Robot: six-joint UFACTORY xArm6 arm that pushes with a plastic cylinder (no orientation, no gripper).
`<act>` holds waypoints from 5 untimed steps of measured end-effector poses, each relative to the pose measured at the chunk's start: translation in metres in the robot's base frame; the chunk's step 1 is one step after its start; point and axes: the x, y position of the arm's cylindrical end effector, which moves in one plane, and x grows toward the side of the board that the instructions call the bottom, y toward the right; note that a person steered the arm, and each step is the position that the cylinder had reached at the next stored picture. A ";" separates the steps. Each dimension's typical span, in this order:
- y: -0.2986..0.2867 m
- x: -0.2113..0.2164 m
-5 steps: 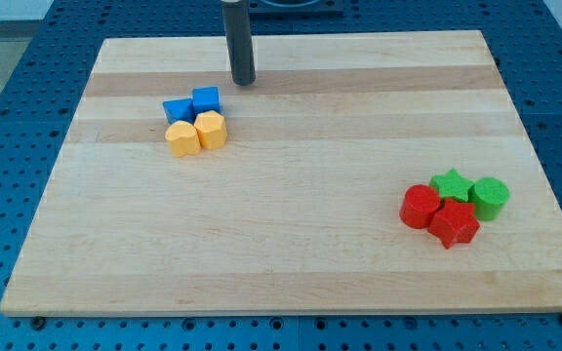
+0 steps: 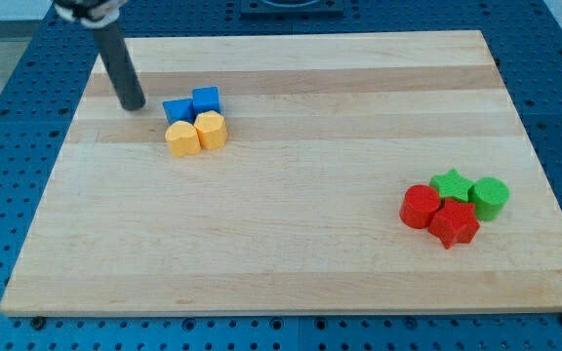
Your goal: Place the arm to the top of the blue cube
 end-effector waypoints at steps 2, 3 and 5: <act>0.005 0.034; 0.026 0.005; 0.078 -0.048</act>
